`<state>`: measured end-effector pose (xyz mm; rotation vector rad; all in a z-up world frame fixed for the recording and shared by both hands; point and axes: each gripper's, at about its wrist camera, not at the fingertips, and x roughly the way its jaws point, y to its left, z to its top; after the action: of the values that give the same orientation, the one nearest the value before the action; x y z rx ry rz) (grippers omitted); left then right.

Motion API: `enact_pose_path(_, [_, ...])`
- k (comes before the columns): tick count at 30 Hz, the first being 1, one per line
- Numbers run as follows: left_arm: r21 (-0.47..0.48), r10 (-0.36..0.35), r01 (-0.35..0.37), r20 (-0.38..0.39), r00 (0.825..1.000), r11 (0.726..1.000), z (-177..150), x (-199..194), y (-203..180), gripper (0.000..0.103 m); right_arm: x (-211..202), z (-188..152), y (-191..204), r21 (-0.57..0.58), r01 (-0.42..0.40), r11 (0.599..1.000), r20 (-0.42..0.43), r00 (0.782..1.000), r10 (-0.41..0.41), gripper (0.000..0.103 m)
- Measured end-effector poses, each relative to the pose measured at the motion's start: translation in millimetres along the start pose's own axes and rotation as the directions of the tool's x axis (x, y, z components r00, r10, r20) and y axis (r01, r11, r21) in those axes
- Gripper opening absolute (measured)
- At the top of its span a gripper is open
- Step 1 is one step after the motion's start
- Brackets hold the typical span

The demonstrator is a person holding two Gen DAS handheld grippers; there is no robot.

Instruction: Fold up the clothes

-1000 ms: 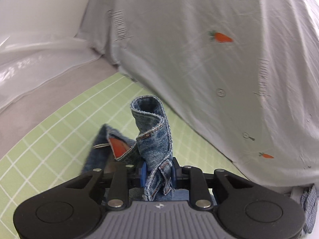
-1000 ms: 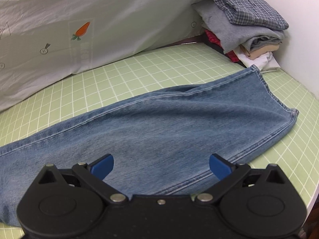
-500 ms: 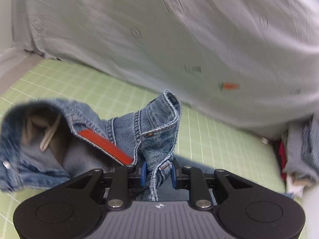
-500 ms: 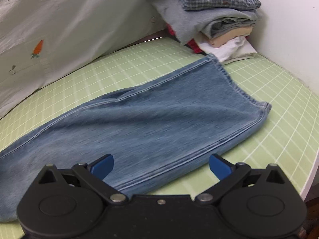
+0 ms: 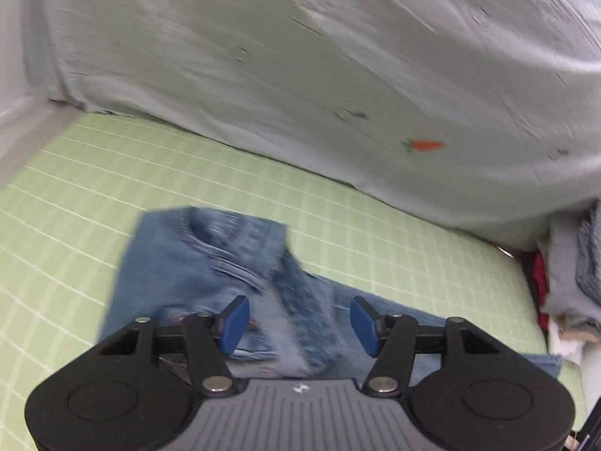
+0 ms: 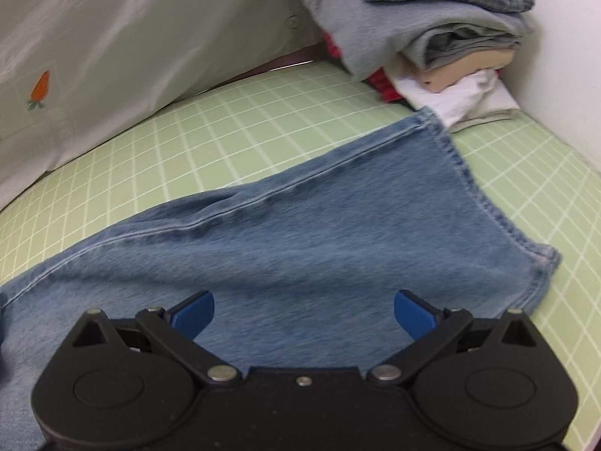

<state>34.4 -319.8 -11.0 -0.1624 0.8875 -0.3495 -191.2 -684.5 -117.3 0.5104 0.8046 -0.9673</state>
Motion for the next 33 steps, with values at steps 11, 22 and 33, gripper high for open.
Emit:
enact_pose_path(11, [0.028, 0.221, -0.22, -0.196, 0.955, 0.975, -0.5, 62.9, 39.5, 0.068, 13.0, -8.3, 19.7, -0.048, -0.005, 0.999, -0.06, 0.998, 0.002, 0.103])
enact_pose_path(22, [0.129, 0.338, -0.314, -0.261, 0.904, 0.941, -13.4, 91.4, 22.6, 0.091, 29.6, 3.5, 5.8, -0.013, 0.005, 1.0, -0.07, 0.998, -0.005, 0.103])
enact_pose_path(33, [0.123, 0.44, -0.424, -0.319, 0.839, 0.897, -10.6, 107.3, 16.9, 0.102, 57.4, 32.7, -61.8, 0.02, 0.027, 0.999, 0.001, 1.0, -0.027, 0.103])
